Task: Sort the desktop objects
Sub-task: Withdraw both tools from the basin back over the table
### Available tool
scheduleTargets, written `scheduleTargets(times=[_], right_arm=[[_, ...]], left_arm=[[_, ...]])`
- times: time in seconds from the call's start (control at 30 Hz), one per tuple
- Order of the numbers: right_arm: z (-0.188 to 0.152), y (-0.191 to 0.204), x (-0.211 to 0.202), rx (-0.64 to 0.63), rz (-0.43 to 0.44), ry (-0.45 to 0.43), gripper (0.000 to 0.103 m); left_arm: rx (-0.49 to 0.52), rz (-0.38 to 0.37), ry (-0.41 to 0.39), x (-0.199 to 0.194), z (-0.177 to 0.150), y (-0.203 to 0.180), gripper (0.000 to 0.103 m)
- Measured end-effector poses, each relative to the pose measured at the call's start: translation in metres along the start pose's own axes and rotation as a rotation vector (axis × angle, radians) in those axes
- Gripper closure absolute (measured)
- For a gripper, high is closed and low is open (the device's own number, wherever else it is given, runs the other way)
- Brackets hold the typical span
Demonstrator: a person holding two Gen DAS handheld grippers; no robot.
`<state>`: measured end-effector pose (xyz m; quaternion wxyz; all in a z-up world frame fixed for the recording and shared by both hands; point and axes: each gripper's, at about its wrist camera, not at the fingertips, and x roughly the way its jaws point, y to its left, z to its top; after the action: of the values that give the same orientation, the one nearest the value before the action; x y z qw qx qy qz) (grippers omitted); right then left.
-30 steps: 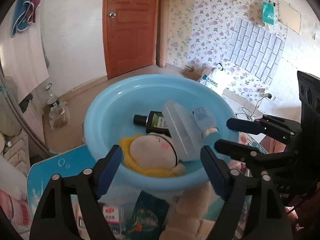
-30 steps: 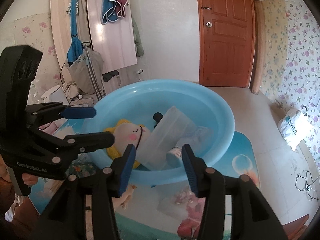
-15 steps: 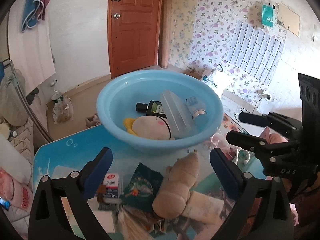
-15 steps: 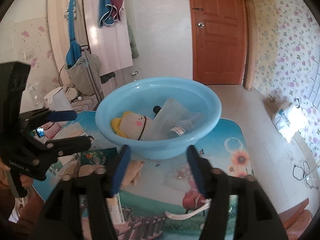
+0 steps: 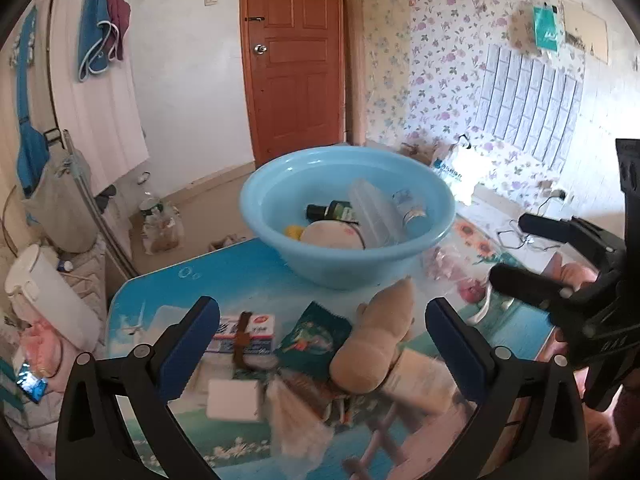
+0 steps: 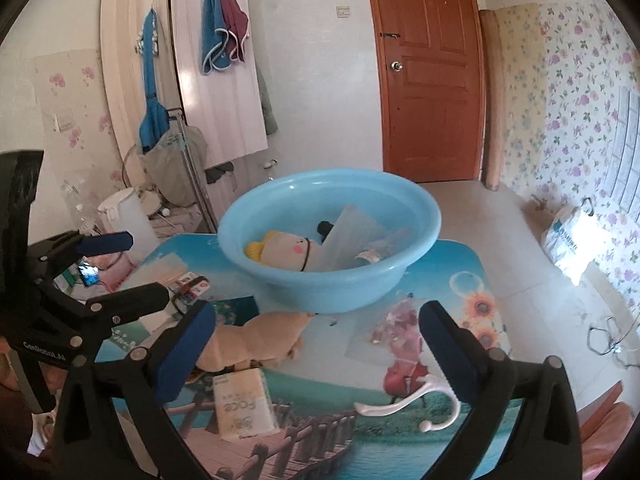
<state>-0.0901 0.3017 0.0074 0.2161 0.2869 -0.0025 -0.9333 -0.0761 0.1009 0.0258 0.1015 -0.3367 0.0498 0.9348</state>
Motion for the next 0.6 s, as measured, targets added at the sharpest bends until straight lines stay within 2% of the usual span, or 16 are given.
scheduleTargets(times=[0.07,0.13,0.2,0.27,0.37,0.43,0.5,0.6], right_arm=[[-0.006,0.000,-0.004,0.002,0.005,-0.028,0.000],[-0.009,0.001,-0.002,0.004,0.036,0.029,0.000],[-0.012,0.002,-0.003,0.006,0.031,0.046,0.000],[-0.015,0.003,-0.004,-0.009,0.007,0.057,0.000],[-0.023,0.002,-0.004,0.008,0.006,0.089,0.000],[-0.029,0.000,-0.001,0.009,0.010,0.117,0.002],[-0.036,-0.003,0.002,0.023,-0.022,0.139,0.002],[-0.049,-0.008,0.004,0.055,-0.030,0.168,0.005]], left_arm=[[0.029,0.033,-0.007,-0.004,-0.008,-0.002,0.000],[0.059,0.080,-0.041,-0.008,-0.017,-0.004,0.000],[0.061,0.101,-0.044,-0.009,-0.025,-0.001,0.000],[0.036,0.086,-0.002,-0.005,-0.034,0.008,0.000],[0.013,0.007,0.054,-0.002,-0.051,0.019,0.000],[0.022,0.000,0.054,-0.005,-0.059,0.022,0.000],[0.032,0.002,0.056,-0.008,-0.068,0.023,0.000],[0.013,-0.031,0.079,-0.004,-0.079,0.027,0.000]])
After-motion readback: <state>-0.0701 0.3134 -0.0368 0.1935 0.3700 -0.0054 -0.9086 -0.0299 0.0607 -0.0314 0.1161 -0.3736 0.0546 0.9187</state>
